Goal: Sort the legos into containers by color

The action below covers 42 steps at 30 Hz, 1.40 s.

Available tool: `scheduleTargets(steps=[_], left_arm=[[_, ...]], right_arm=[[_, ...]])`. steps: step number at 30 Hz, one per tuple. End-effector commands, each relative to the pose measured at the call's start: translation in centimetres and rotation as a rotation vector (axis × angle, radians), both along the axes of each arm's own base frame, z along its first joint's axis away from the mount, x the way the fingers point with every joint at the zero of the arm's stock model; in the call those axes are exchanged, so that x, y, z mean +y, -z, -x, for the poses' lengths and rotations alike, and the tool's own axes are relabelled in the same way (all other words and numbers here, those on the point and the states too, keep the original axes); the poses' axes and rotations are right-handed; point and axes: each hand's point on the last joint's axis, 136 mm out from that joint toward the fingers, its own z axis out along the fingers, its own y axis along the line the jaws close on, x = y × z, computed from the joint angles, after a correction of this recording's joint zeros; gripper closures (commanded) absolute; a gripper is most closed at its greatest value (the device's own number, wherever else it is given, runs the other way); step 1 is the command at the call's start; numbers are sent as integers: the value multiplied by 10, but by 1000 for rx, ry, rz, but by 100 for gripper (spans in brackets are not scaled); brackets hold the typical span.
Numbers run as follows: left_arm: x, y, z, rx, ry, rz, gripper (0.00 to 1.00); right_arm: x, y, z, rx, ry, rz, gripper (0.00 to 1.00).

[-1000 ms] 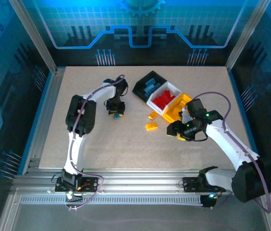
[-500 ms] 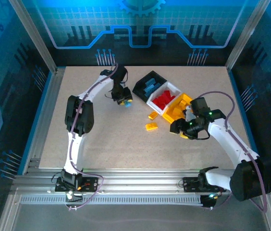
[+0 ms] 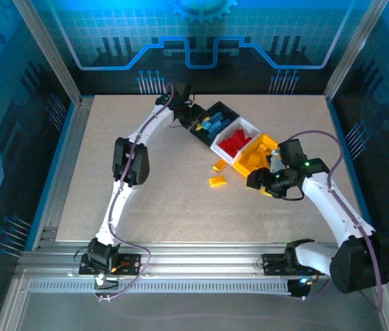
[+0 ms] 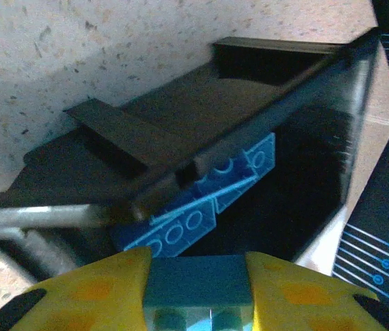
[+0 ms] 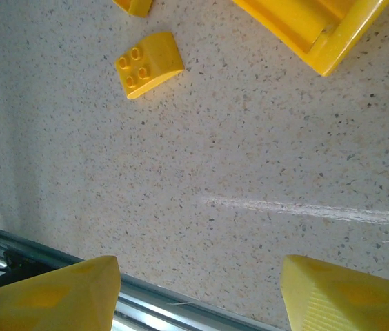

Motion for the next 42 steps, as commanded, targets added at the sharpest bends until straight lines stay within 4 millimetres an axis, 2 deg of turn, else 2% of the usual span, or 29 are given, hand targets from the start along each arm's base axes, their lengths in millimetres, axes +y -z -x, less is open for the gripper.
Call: scheduleTargets(steps=[1,2,3,9,13,15,18,21,24,28,31,35,42], left_arm=[[-15,-10,-8,-17,-20,69,57],[-16,-8,-9,-14,-23,72,50],[-18,-7,-10,-15,-26,76,48],[-19,-21,-8,-44,0,73,41],[-15,-40,10,-83,83,24,40],[-12,-46,27,-108,162,-22,40],[-6,-56,64,-158,327,-152,40],[-7,-46,109,-178,514,-273,40],[-17,-33,150,-187,657,-342,41],[-39,-14,184,-208,813,-431,41],[-54,-1,190,-239,883,-499,41],[-66,9,180,-288,916,-555,41],[-62,23,154,-337,935,-662,41]], right_arm=[[-6,-5,7,-2,11,-7,36],[-8,-5,8,-3,14,-9,36],[-9,-6,9,-3,17,-10,36],[-13,-7,12,-6,21,-16,35],[-13,-5,14,-1,11,-14,35],[-13,-6,14,-3,7,-14,36],[-13,-7,15,-9,1,-17,35],[-14,2,21,14,0,-15,35],[-13,2,24,14,1,-19,35],[-14,0,27,14,8,-21,35],[-13,-1,29,18,11,-29,35],[-15,-5,36,21,18,-25,35],[-19,-10,51,33,43,-9,36]])
